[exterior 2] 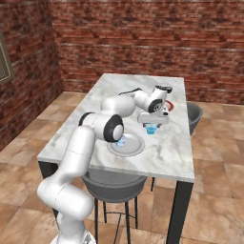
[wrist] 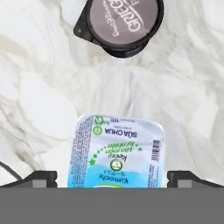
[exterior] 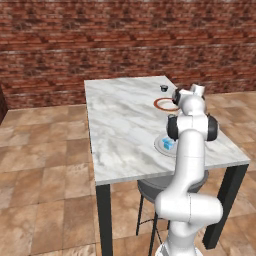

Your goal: Place two yogurt containers on each plate.

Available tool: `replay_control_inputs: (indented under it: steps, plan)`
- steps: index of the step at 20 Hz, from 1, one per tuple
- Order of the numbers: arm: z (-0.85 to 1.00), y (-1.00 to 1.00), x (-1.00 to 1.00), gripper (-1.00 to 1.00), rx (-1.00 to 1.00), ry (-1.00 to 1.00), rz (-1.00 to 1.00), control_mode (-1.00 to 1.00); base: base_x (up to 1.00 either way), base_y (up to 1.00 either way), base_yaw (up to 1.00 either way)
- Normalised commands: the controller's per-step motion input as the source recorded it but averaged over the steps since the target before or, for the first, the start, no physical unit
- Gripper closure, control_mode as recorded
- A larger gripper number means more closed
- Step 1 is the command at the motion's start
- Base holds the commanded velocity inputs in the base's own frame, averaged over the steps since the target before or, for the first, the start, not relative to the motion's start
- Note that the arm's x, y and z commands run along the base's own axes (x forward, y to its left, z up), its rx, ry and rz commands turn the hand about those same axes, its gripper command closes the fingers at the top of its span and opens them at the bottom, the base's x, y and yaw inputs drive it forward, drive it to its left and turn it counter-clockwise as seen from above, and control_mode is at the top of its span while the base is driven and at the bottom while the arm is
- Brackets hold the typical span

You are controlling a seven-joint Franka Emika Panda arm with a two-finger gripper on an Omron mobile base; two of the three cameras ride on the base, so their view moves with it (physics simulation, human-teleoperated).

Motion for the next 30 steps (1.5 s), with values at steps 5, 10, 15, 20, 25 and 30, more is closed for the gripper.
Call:
replay_control_inputs:
  steps: [5,10,15,20,25,30]
  plan:
    - [-0.16,0.00,0.02,-1.00,0.00,0.00,0.03,-1.00,0.00,0.00,0.00]
    - [-0.13,0.00,0.00,-1.00,0.00,0.00,0.04,-1.00,0.00,0.00,0.00]
    - [-0.08,0.00,0.00,-1.00,0.00,0.00,0.06,-1.00,0.00,0.00,0.00]
    - [-0.08,0.00,0.00,-1.00,0.00,0.00,0.05,-1.00,0.00,0.00,0.00]
    - [-0.02,0.00,-0.01,1.00,0.00,-0.01,0.02,-1.00,0.00,0.00,0.00]
    - [0.10,0.00,-0.23,1.00,0.00,-0.03,0.00,-1.00,0.00,0.00,0.00]
